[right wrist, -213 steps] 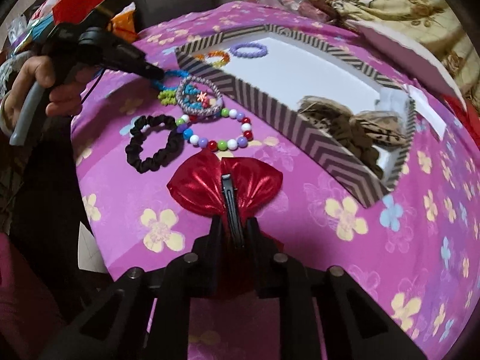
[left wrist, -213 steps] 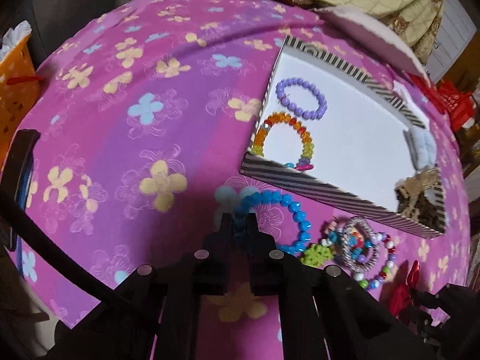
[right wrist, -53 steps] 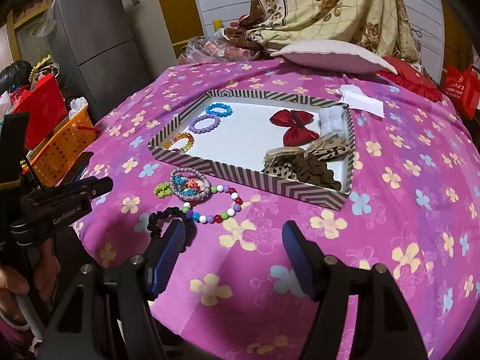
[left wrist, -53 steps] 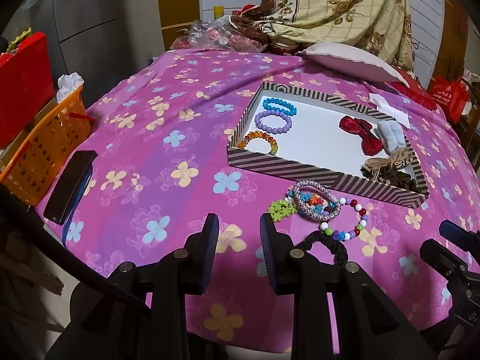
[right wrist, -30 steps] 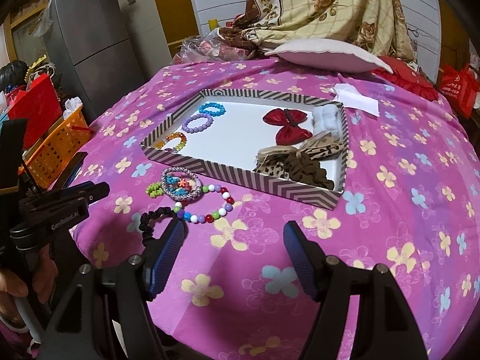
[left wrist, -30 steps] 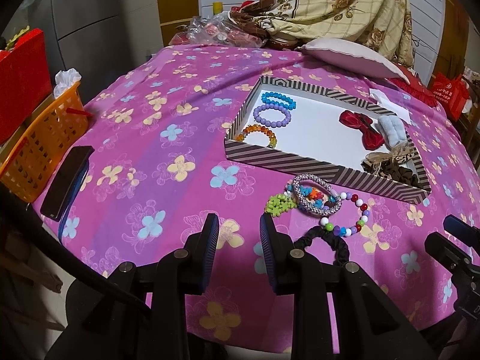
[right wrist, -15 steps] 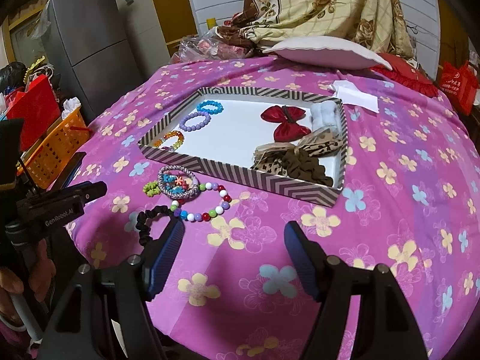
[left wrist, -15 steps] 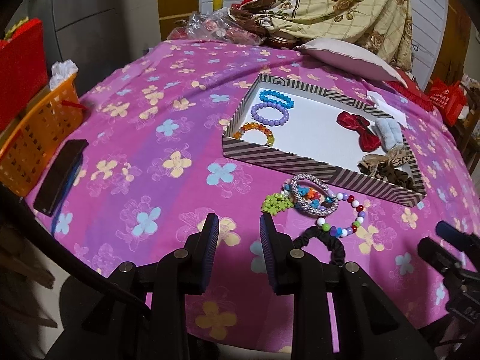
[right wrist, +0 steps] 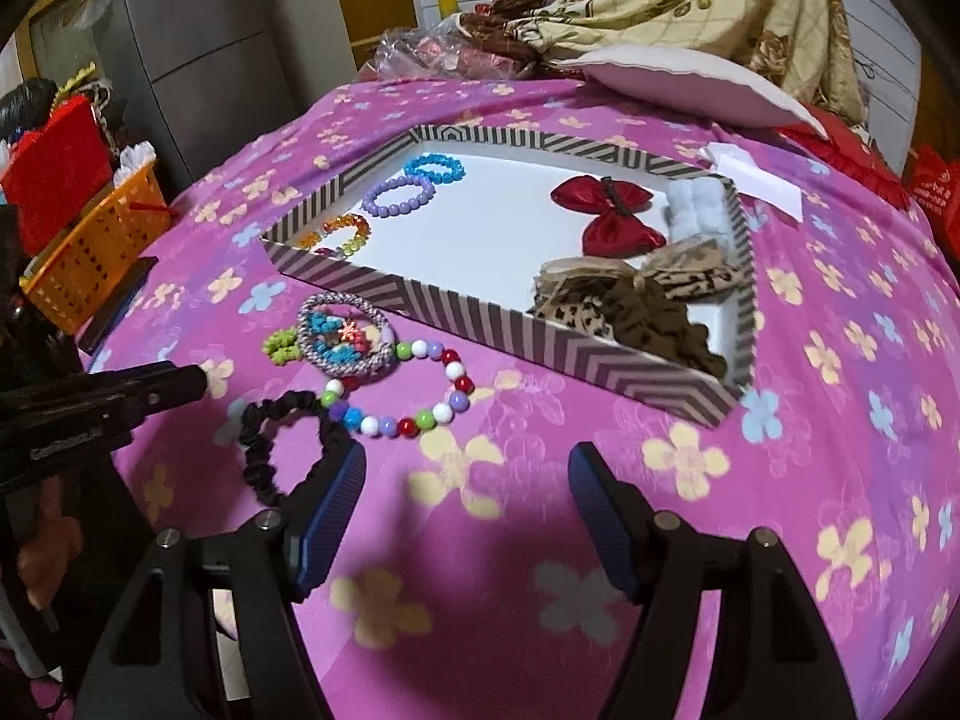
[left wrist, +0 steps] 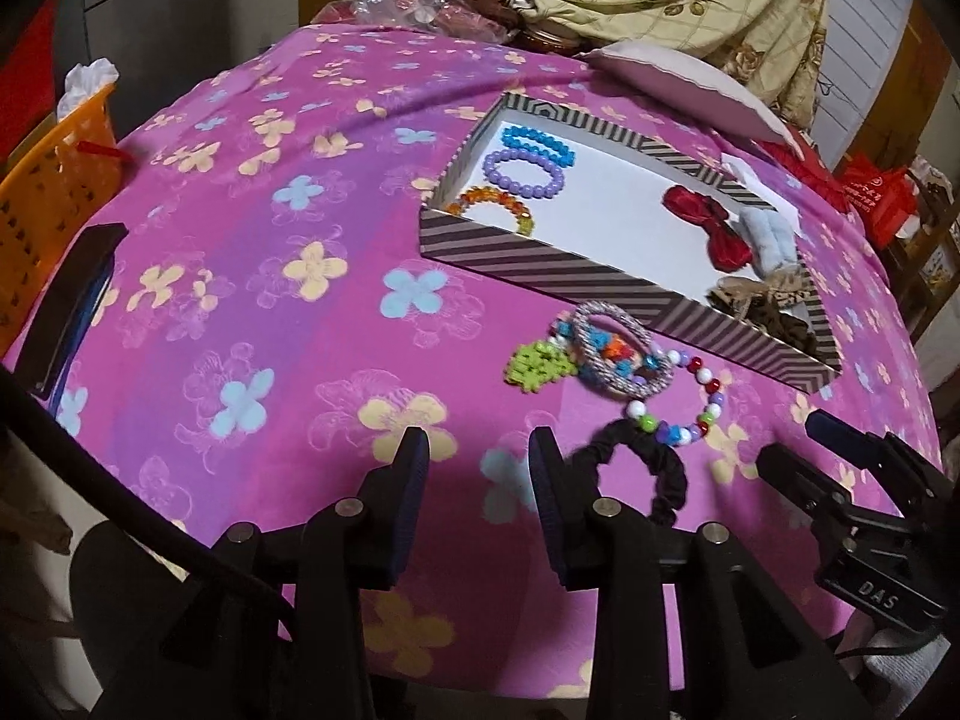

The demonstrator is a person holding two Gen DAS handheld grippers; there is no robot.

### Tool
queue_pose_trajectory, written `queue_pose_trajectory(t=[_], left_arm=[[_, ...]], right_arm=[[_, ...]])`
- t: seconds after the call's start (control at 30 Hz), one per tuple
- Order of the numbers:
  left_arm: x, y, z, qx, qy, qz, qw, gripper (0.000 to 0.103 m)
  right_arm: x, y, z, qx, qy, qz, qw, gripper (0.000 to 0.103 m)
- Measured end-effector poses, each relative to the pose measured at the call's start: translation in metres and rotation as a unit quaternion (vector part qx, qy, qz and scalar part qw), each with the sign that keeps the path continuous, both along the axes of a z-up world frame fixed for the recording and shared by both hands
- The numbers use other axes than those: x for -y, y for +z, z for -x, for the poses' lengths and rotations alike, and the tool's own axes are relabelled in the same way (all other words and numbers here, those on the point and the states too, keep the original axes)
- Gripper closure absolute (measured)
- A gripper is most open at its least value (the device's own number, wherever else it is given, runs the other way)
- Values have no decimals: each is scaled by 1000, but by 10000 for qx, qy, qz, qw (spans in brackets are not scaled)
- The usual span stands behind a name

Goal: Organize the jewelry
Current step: 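Grasp the black scrunchie with the left tool while the right tool moves to the multicolor bead bracelet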

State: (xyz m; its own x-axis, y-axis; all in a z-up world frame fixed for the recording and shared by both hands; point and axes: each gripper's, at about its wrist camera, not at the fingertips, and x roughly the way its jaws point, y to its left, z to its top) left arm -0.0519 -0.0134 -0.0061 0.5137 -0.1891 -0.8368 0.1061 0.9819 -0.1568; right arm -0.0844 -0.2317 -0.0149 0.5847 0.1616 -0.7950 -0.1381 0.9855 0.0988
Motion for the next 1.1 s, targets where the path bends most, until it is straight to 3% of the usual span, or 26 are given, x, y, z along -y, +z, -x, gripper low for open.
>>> queue_pose_trajectory(t=[0.47,0.73,0.8,0.87,0.97,1.1], left_arm=[[1,-7,-11,-190,-131,-6,9997,65],[17,-12,-8,-282,-411,-32,9988,65],[21,-13,-8,-304,-486,-64,9983,64],[26,-15,-7,-313,-564,-99,9979,64],[30,-16,-6,-321,-658,-132,9972,62],[37,-20,-8,-360,-711,-174,9967,60]], right_arm=[[-11,-21,-39,-194,18,328,9993,32],[-18,-28,-46,-131,165,718,9972,53],[-18,-27,-45,-103,255,754,9968,70],[-17,-26,-41,-93,332,898,9954,80],[-7,-25,-34,-142,307,1017,9942,82],[7,-25,-27,-237,314,617,9973,81]])
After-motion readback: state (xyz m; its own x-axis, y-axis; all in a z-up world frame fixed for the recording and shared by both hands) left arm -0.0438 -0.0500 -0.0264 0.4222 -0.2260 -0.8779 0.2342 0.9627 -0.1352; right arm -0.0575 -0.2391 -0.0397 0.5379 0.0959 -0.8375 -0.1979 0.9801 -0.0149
